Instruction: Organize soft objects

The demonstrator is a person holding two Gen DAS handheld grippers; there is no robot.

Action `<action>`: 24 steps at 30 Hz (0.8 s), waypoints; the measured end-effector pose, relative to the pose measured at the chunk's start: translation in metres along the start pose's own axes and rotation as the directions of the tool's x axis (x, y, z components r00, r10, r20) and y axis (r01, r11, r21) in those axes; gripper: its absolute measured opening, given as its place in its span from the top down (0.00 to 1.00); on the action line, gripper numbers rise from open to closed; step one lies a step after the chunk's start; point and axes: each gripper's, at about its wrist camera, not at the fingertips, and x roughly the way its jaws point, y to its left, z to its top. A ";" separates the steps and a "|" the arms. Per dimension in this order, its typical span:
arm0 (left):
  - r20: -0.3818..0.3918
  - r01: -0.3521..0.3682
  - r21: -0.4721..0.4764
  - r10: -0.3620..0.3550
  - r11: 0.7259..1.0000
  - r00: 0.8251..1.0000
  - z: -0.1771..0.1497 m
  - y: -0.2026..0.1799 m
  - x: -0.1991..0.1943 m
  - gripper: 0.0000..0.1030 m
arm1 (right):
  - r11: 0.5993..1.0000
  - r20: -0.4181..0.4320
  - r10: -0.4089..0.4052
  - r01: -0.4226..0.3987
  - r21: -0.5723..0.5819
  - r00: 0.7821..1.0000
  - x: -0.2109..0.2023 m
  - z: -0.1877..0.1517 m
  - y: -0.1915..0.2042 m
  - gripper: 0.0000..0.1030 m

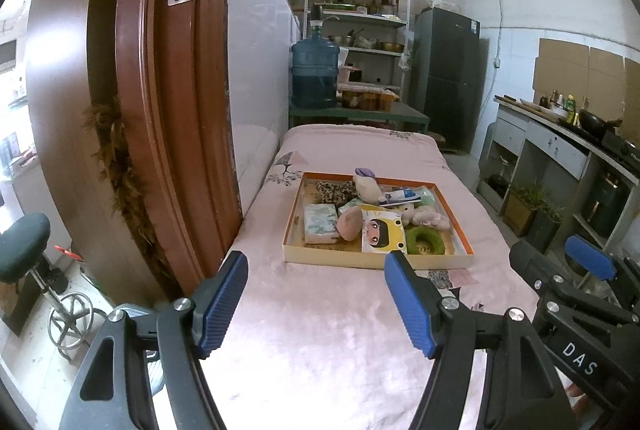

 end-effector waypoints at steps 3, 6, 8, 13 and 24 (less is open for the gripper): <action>0.001 -0.005 0.003 0.005 1.000 1.000 0.000 0.000 0.000 0.31 | 1.000 -0.002 0.004 -0.004 -0.004 1.000 0.002 -0.001 0.001 0.26; 0.002 -0.008 0.002 0.008 1.000 1.000 0.000 0.000 0.001 0.31 | 1.000 -0.003 0.004 -0.004 -0.003 1.000 0.002 -0.001 0.002 0.26; 0.002 -0.009 0.003 0.009 1.000 1.000 0.000 0.000 0.001 0.31 | 1.000 -0.004 0.007 -0.007 -0.002 1.000 0.003 -0.002 0.003 0.26; 0.001 -0.010 0.002 0.010 1.000 1.000 -0.001 0.000 0.002 0.31 | 1.000 -0.004 0.007 -0.007 -0.003 1.000 0.003 -0.002 0.003 0.26; 0.000 -0.010 0.001 0.010 1.000 1.000 -0.001 0.000 0.003 0.31 | 1.000 -0.006 0.010 -0.010 -0.004 1.000 0.004 -0.002 0.004 0.26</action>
